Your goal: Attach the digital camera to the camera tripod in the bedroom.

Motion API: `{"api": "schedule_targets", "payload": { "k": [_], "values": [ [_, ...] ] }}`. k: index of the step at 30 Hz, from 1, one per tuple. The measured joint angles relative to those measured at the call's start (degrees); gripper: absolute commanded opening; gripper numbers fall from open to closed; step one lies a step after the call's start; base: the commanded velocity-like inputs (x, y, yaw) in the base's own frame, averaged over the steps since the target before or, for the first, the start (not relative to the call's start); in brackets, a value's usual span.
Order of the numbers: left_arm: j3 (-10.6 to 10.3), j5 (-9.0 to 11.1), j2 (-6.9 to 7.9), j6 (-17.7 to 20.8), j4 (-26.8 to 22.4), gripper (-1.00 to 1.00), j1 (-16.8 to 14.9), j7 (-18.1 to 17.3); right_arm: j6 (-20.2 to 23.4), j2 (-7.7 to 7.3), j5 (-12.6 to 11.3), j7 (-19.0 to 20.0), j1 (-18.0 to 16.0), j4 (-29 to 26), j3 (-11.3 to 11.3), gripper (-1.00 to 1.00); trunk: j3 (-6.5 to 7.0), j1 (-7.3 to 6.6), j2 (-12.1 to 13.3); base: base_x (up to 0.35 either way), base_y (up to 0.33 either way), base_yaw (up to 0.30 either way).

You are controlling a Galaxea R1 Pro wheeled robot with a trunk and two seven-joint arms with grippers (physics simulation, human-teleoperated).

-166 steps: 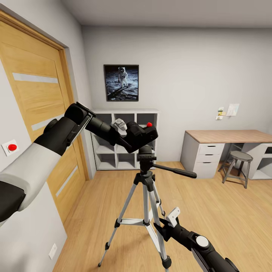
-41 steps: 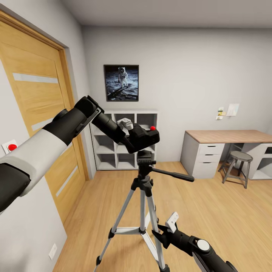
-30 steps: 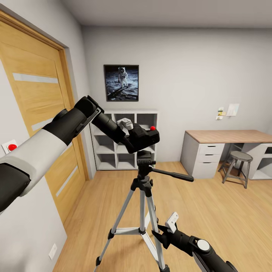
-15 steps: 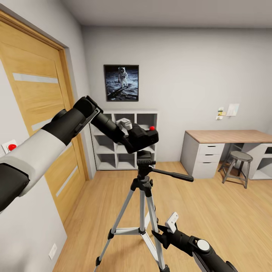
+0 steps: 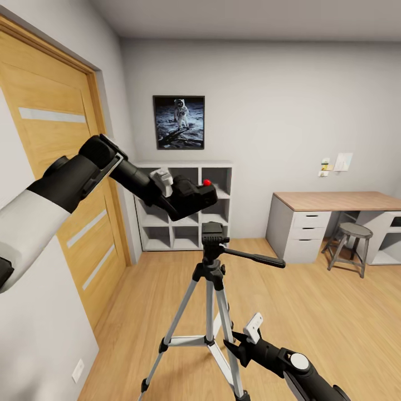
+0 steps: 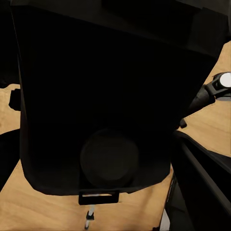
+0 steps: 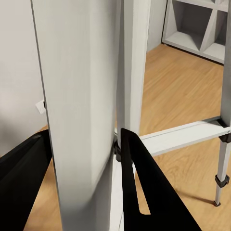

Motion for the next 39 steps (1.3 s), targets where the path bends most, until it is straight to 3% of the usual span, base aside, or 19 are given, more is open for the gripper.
{"api": "schedule_targets", "payload": {
  "k": [2, 11, 15, 18, 25, 29, 31, 36, 39],
  "values": [
    [-0.29, 0.23, 1.46, -0.01, -2.89, -1.0, 0.0, -0.02, 0.07, 0.01, 0.0, -0.01, 0.0, -0.03, 0.01, -1.0, 0.0, 0.0, 0.0, 0.0, 0.0, 0.0],
    [-2.49, 0.37, 1.06, -0.02, -6.65, -1.0, 0.31, -0.04, 0.16, 0.01, 0.01, -0.01, 0.0, -0.11, 0.01, -1.0, 0.0, 0.0, 0.01, 0.0, 0.0, 0.0],
    [-3.24, 0.35, 0.13, -0.01, -7.23, -1.0, 0.35, -0.04, 0.14, 0.0, 0.0, -0.02, 0.0, -0.09, 0.03, -1.0, 0.0, 0.0, 0.01, 0.0, 0.0, 0.0],
    [-3.67, 0.39, -1.35, -0.02, -7.25, -1.0, 0.36, -0.04, 0.16, 0.01, 0.01, -0.03, 0.0, -0.1, 0.03, -1.0, 0.0, 0.0, 0.01, 0.0, 0.0, 0.0],
    [-5.52, 0.34, -2.43, 0.0, -7.24, -1.0, 0.44, -0.04, 0.16, 0.01, 0.0, -0.03, -0.01, -0.1, 0.04, -1.0, 0.0, 0.0, 0.01, 0.0, 0.0, 0.0],
    [-5.68, 0.33, -2.53, 0.0, -7.24, -1.0, 0.43, -0.04, 0.14, 0.01, 0.0, -0.03, -0.01, -0.09, 0.04, -1.0, 0.0, 0.0, 0.01, 0.0, 0.0, 0.0],
    [-5.76, 0.39, -3.82, -0.02, -6.88, -1.0, 0.44, -0.04, 0.14, 0.0, 0.0, -0.03, -0.01, -0.09, 0.05, -1.0, 0.0, 0.0, 0.01, 0.0, 0.0, 0.0],
    [-5.81, 0.32, -4.46, 0.0, -6.46, -1.0, 0.44, -0.03, 0.15, 0.01, 0.0, -0.03, -0.01, -0.09, 0.05, -1.0, 0.0, 0.0, 0.01, 0.0, 0.0, 0.0],
    [-5.74, 0.29, -5.39, 0.0, -3.75, -1.0, 0.45, -0.03, 0.21, 0.01, 0.0, -0.03, -0.01, -0.15, 0.05, -1.0, 0.0, 0.0, 0.01, 0.0, 0.0, 0.0]
  ]
}}
